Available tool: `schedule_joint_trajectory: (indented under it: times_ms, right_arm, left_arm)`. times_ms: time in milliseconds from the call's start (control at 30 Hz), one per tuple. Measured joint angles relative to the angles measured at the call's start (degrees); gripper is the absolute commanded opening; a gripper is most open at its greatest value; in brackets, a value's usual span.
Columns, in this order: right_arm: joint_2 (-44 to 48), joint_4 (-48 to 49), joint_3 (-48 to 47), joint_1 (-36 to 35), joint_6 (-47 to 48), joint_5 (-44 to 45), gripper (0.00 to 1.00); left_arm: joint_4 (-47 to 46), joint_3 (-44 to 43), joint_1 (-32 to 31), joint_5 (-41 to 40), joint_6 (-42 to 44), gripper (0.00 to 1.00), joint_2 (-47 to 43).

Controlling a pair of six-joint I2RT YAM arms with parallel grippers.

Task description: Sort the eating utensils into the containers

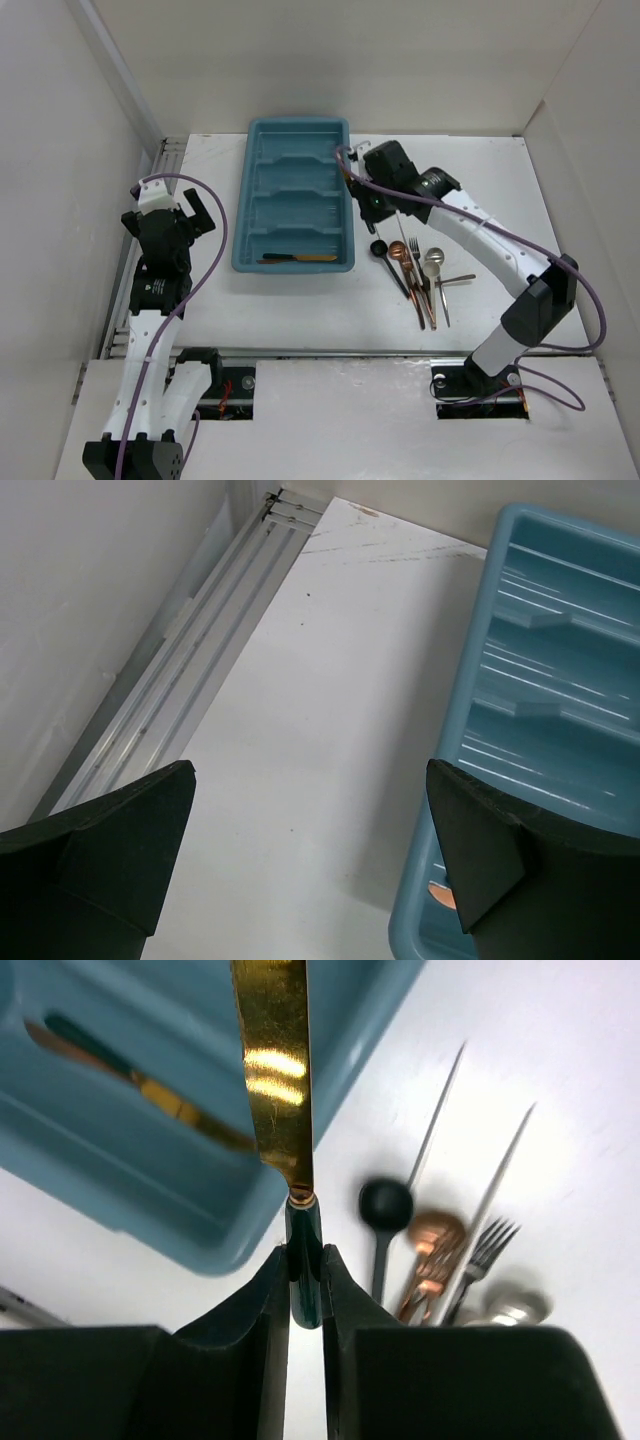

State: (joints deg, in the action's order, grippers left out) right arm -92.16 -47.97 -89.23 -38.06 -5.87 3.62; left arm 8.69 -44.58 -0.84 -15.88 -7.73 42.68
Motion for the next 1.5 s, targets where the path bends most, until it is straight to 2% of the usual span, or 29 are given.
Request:
schedule_joint_trajectory:
  times_ms: [133,333,400,433,467,500,567,700,800,900,933,1000,1033,1100,1200,1333,1500]
  right_arm:
    - [-4.6,1.2,-9.7,-1.9,6.4,2.1,0.0]
    - [-18.8,2.2,-18.6,-11.7,20.6,3.3,0.01]
    - [-23.2,2.3,-19.3,-14.7,24.0,3.3,0.11]
    - [-24.7,2.0,-19.0,-16.0,25.3,3.2,0.19]
    - [-25.5,1.8,-18.5,-16.9,26.2,3.2,0.34]
    - [-25.9,1.7,-17.5,-17.5,27.6,3.1,0.65]
    - [-25.9,1.0,-16.6,-17.6,28.6,3.2,0.77]
    - [-23.2,1.5,-15.2,-16.3,28.7,4.3,0.86]
    - [-16.0,3.4,-9.7,-15.6,26.4,6.1,0.85]
    - [-5.4,5.7,-1.7,-13.8,20.9,6.1,0.57]
    - [-2.0,6.5,1.3,-12.4,18.6,5.4,0.42]
    - [3.2,7.9,7.9,-7.8,14.3,3.5,0.34]
    - [4.3,7.7,10.8,-5.1,12.1,3.0,0.34]
    - [3.4,6.8,15.2,-0.8,8.3,3.1,0.45]
    - [-1.2,3.7,20.2,1.0,3.7,4.1,0.54]
    - [-3.0,0.4,22.9,1.0,0.5,4.5,0.51]
    - [-3.8,2.6,22.9,2.1,-0.5,4.7,0.41]
  left_arm:
    - [-0.2,0.0,0.0,-0.3,0.0,1.0,0.0]
    - [-0.3,0.0,0.4,-0.7,0.4,1.0,0.0]
    - [-0.3,0.0,0.6,-1.0,0.4,1.0,0.0]
    - [-0.3,0.0,0.6,-1.1,0.6,1.0,0.0]
    - [-0.3,0.0,0.7,-1.2,0.7,1.0,0.0]
    - [-0.3,0.0,0.8,-1.3,0.9,1.0,0.0]
    - [-0.3,0.0,1.0,-1.4,1.0,1.0,0.0]
    - [-0.3,0.0,1.0,-1.5,1.2,1.0,0.0]
    - [-0.3,0.0,1.0,-1.5,1.3,1.0,0.0]
    - [-0.3,0.0,1.0,-1.5,1.3,1.0,0.0]
    - [-0.3,0.0,1.0,-1.5,1.3,1.0,0.0]
    - [-0.3,0.0,1.0,-1.5,1.3,1.0,0.0]
    - [-0.3,0.0,1.0,-1.5,1.3,1.0,0.0]
    - [-0.3,0.0,1.0,-1.4,1.3,1.0,0.0]
    - [-0.3,0.0,1.0,-1.4,1.3,1.0,0.3]
    - [-0.3,0.0,1.0,-1.1,1.3,1.0,0.6]
    - [-0.3,0.0,1.0,-1.0,1.2,1.0,0.6]
